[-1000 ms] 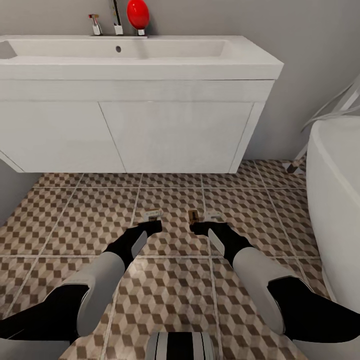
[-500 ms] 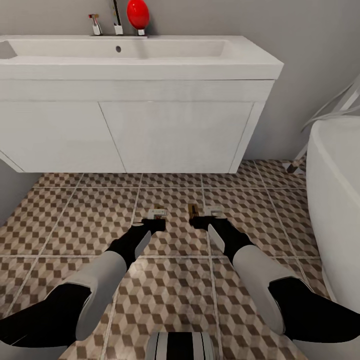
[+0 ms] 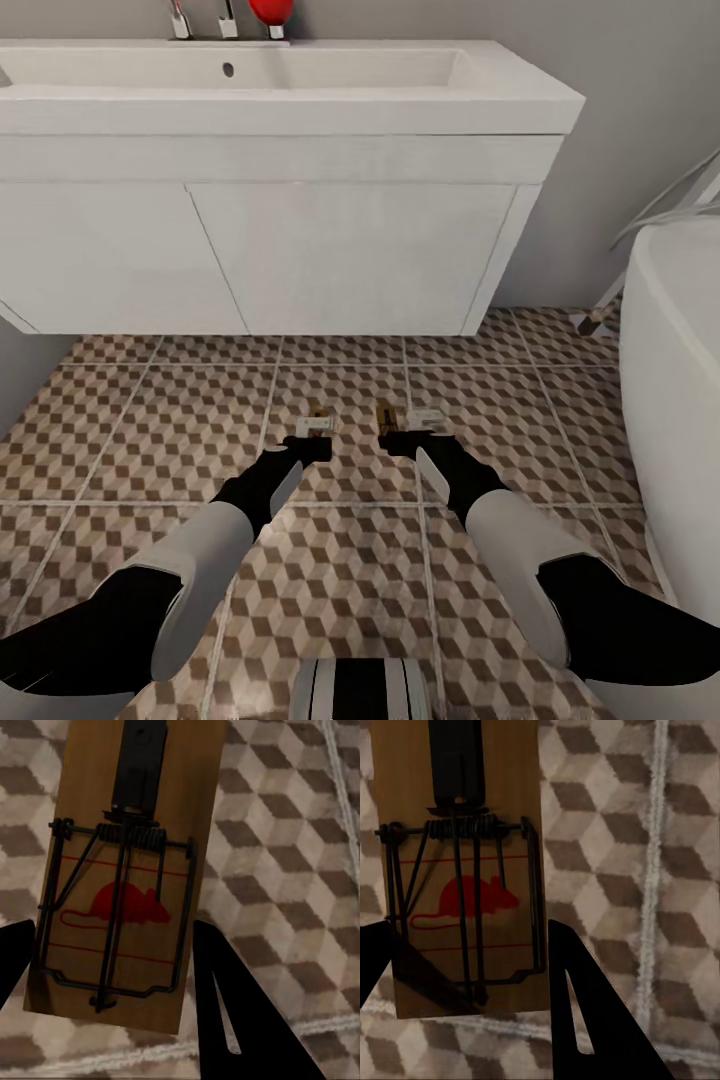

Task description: Take the four mousetraps from the cabinet in the bathroom and place them on the bathroom floor. Make sure all four end up on the same floor surface, and ensure that at least two of them are either under or directly next to the same bathroom sink.

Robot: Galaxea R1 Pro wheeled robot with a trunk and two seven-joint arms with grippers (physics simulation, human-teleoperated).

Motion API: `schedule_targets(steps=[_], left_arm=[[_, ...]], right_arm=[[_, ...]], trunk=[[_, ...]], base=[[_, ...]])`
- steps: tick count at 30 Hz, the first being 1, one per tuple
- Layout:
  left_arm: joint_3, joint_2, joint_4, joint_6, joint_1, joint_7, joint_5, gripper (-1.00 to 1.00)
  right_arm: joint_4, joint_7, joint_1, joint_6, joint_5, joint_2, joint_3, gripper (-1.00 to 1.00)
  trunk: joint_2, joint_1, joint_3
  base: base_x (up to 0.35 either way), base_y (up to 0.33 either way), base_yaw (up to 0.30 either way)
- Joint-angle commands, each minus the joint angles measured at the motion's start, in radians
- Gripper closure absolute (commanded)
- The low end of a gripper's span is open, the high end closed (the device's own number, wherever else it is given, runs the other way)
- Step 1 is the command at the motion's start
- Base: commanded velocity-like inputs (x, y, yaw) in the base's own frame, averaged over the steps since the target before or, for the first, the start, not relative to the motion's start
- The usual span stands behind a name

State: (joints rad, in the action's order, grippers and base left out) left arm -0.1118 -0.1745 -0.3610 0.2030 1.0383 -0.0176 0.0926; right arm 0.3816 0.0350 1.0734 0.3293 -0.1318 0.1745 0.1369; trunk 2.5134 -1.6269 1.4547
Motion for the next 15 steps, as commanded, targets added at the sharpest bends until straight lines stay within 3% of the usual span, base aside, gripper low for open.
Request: schedule_targets(steps=[1,11,15], left_arm=[[-0.002,0.000,-0.002,0.005,0.000,-0.003,0.010,1.00],[0.000,0.000,-0.004,0.003,0.000,-0.008,0.089,1.00],[0.000,0.000,-0.004,0.003,0.000,-0.009,0.097,1.00]], right_arm=[[0.001,0.003,0.000,0.004,-0.012,0.000,0.003,1.00],[0.002,0.003,0.000,0.004,-0.012,0.000,0.003,1.00],[0.002,0.003,0.000,0.004,-0.012,0.000,0.003,1.00]], trunk=[[0.001,0.000,0.006],[0.003,-0.005,0.061],[0.004,-0.006,0.082]], base=[[0.000,0.000,0.000],[0.000,0.000,0.000],[0.000,0.000,0.000]])
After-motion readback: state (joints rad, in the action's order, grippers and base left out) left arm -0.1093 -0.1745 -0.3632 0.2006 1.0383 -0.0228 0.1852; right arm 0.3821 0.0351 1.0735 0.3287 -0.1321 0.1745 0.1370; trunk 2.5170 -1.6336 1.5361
